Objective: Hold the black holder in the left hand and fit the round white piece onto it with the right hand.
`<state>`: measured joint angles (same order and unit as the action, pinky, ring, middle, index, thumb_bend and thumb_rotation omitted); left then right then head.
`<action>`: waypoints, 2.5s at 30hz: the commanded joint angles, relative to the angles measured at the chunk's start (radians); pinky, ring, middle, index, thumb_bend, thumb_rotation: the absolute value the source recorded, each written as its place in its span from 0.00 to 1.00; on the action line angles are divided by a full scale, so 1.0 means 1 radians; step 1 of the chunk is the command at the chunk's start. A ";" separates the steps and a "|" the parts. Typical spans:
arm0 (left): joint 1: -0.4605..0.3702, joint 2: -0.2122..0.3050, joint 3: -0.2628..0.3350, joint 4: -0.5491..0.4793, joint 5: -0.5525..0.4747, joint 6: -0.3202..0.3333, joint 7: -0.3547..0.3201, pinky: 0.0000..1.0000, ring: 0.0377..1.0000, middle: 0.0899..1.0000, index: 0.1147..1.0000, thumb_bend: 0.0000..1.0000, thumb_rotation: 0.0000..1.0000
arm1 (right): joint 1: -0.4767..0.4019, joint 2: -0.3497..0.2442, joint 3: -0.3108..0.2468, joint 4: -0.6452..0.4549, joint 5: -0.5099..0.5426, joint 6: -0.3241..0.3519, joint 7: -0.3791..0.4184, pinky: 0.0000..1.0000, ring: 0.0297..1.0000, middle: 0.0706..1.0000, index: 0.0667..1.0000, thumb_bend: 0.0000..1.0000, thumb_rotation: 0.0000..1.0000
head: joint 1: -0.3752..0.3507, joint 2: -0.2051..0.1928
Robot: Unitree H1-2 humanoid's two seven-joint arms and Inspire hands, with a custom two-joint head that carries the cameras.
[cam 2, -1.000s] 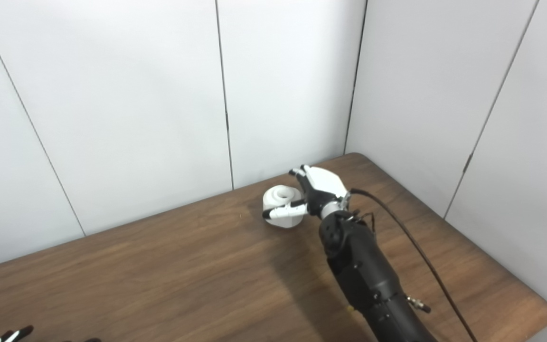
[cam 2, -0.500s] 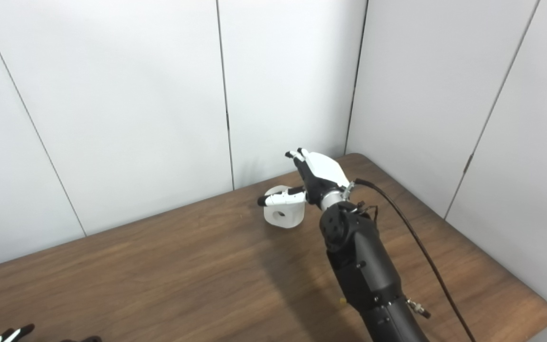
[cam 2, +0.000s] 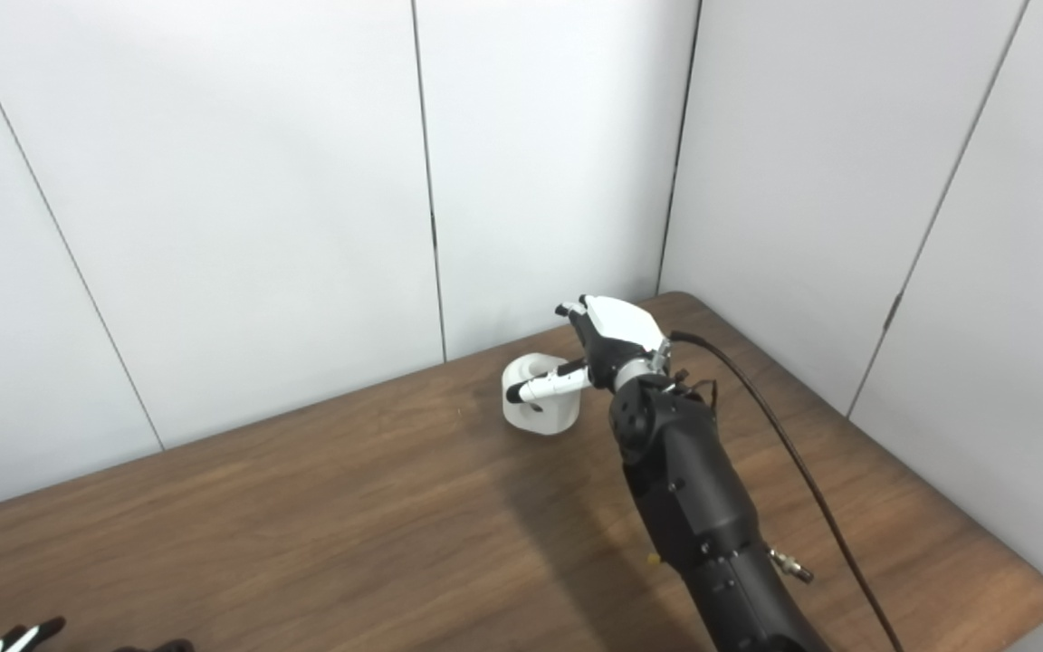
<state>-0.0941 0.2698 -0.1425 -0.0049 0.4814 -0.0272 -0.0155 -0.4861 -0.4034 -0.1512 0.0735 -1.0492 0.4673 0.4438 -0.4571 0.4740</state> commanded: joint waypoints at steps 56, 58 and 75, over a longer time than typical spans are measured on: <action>-0.004 -0.001 0.000 -0.034 -0.001 0.036 -0.017 1.00 1.00 0.90 0.42 0.52 0.03 | -0.114 -0.048 0.080 0.062 -0.118 0.001 0.132 0.83 0.81 0.74 0.56 0.90 0.34 | 0.005 0.011; -0.004 -0.001 0.001 -0.032 -0.004 0.033 -0.016 1.00 1.00 0.90 0.42 0.52 0.03 | -0.111 -0.053 0.085 0.060 -0.096 0.001 0.106 0.79 0.76 0.70 0.54 0.88 0.31 | 0.005 0.011; -0.005 0.000 0.002 -0.029 -0.003 0.033 -0.016 1.00 1.00 0.90 0.42 0.52 0.03 | -0.091 -0.102 0.164 0.095 0.040 0.001 -0.080 0.87 0.77 0.67 0.43 0.52 0.13 | 0.006 0.011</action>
<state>-0.0935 0.2641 -0.1417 -0.0158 0.4770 -0.0067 -0.0213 -0.5334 -0.4733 0.0137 0.1877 -1.0100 0.4661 0.3925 -0.4510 0.4847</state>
